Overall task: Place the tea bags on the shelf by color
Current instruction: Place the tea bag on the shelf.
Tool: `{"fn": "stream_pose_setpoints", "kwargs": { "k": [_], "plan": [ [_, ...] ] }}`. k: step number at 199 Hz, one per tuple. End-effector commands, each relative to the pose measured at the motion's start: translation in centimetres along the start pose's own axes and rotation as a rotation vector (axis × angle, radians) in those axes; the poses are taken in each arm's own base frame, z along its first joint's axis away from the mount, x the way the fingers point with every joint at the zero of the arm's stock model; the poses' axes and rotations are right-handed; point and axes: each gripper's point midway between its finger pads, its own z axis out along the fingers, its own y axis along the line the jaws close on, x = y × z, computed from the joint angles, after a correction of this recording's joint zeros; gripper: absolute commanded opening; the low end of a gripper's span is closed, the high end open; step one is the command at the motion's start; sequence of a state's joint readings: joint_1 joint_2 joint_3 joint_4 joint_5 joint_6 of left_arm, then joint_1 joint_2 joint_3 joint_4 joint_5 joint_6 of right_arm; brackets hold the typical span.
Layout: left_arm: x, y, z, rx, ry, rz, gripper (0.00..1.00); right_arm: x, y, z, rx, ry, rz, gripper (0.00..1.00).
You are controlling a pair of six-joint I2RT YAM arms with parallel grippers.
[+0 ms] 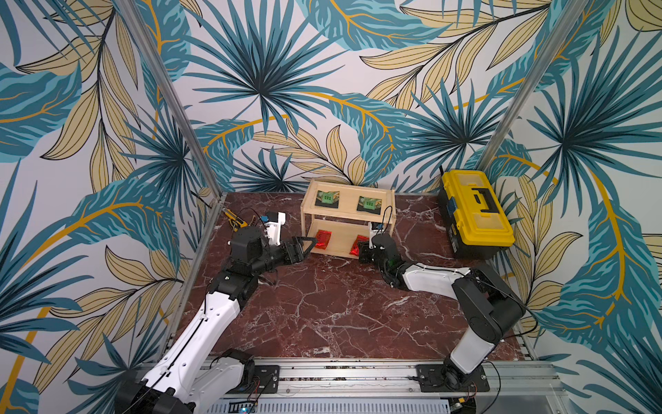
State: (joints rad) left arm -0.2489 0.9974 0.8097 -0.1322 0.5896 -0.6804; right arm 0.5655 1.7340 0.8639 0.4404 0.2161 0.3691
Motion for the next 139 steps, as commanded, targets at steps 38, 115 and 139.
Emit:
{"fn": "stream_pose_setpoints", "kwargs": {
  "k": [38, 115, 139],
  "plan": [
    [-0.3, -0.3, -1.1, 0.017, -0.027, 0.029, 0.78, 3.5, -1.1, 1.5, 0.022, 0.033, -0.005, 0.32],
    [-0.5, -0.2, -0.8, 0.02, -0.03, 0.015, 0.77, 3.5, -0.6, 0.0, -0.034, 0.028, -0.018, 0.33],
    [-0.5, 0.1, -0.8, 0.005, -0.037, 0.021, 0.78, 2.7, 0.1, -1.2, -0.074, 0.015, -0.017, 0.34]
  ]
}}
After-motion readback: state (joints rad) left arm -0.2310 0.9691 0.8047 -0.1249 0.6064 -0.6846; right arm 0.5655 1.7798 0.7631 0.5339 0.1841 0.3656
